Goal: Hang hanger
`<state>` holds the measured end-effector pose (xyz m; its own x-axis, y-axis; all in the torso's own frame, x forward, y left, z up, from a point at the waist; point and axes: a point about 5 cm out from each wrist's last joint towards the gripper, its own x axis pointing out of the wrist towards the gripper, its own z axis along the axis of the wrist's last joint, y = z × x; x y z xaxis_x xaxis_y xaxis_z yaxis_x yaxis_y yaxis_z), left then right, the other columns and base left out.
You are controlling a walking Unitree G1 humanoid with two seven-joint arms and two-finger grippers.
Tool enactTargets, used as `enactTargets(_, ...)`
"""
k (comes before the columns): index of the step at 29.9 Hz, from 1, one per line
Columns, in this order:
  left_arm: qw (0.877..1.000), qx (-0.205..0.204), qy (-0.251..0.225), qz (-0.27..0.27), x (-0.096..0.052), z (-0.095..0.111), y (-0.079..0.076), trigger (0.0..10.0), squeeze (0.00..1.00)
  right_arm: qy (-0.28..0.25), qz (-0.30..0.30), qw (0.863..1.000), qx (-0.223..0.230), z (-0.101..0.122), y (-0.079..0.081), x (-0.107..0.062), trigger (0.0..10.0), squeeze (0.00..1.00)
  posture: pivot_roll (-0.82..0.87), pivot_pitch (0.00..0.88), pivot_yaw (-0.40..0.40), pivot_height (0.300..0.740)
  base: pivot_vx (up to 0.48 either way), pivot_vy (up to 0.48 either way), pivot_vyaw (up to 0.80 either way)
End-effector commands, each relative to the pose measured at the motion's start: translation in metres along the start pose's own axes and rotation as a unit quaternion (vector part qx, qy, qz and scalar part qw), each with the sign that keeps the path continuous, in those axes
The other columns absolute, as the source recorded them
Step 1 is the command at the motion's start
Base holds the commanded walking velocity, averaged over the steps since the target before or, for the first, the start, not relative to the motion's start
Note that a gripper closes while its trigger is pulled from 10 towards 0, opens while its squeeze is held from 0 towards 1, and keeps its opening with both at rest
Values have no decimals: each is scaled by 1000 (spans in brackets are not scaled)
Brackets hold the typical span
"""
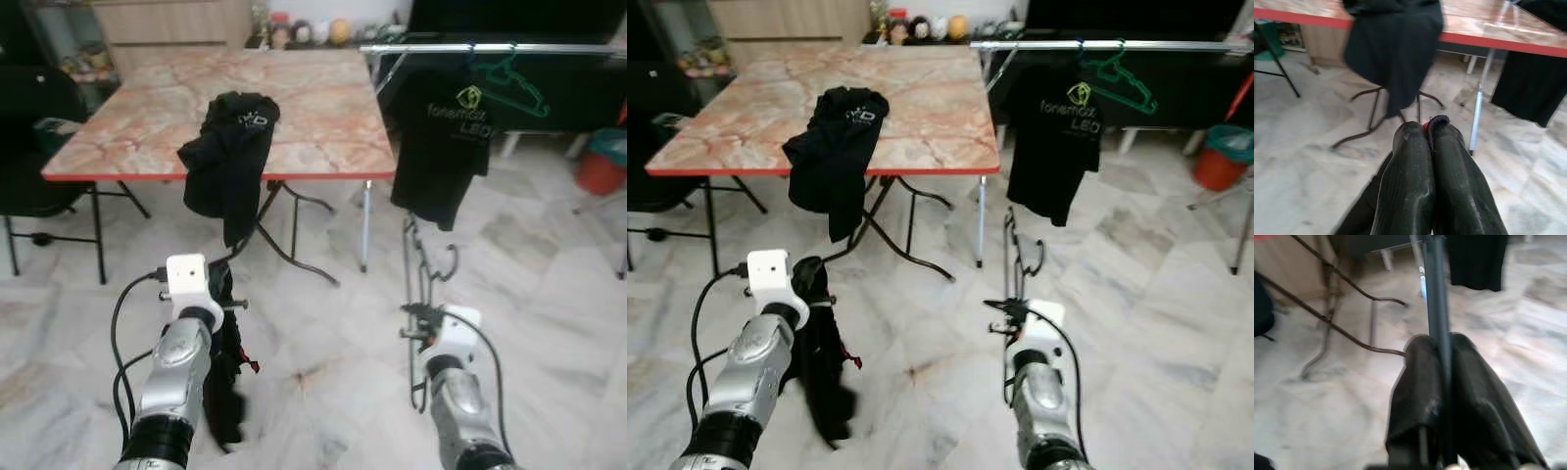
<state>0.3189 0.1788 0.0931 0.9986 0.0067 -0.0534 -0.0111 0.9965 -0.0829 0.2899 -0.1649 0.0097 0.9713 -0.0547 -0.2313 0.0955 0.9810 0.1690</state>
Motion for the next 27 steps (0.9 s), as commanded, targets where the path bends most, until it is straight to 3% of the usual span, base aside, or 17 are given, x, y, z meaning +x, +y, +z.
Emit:
enactTargets(1, 999, 4, -31, -22, 3, 12, -9, 10000, 0, 14, -2, 1000, -3, -4, 0, 0, 10000, 0, -34, 0, 5, 740, 0, 0, 0)
enactTargets(12, 999, 21, -40, -27, 2, 15, -10, 10000, 0, 21, -17, 1000, 1, -6, -2, -1, 10000, 0, -30, 0, -1, 740, 0, 0, 0)
enactTargets(16, 996, 25, -74, -31, 1, 27, -12, 10000, 0, 35, -34, 999, 6, -10, -4, -2, 10000, 0, -34, 0, -5, 740, 0, 0, 0)
enactTargets(19, 992, 28, -118, -39, 0, 46, -16, 10000, 0, 99, -62, 993, -17, -28, -15, -11, 10000, 0, -36, 0, -7, 740, 0, 0, 0)
enactTargets(22, 991, 25, -127, -37, 0, 50, -16, 10000, 0, 116, -56, 992, -12, -35, -16, -15, 10000, 0, -36, 0, -8, 740, 0, 0, 0)
enactTargets(24, 990, 25, -133, -36, -2, 52, -16, 10000, 0, 187, -55, 979, -55, -59, -22, -31, 10000, 0, -34, 0, -11, 740, 0, 0, 0)
enactTargets(27, 990, 26, -132, -35, -3, 51, -15, 10000, 0, 220, -49, 971, -77, -70, -25, -39, 10000, 0, -31, 0, -14, 740, 0, 0, 0)
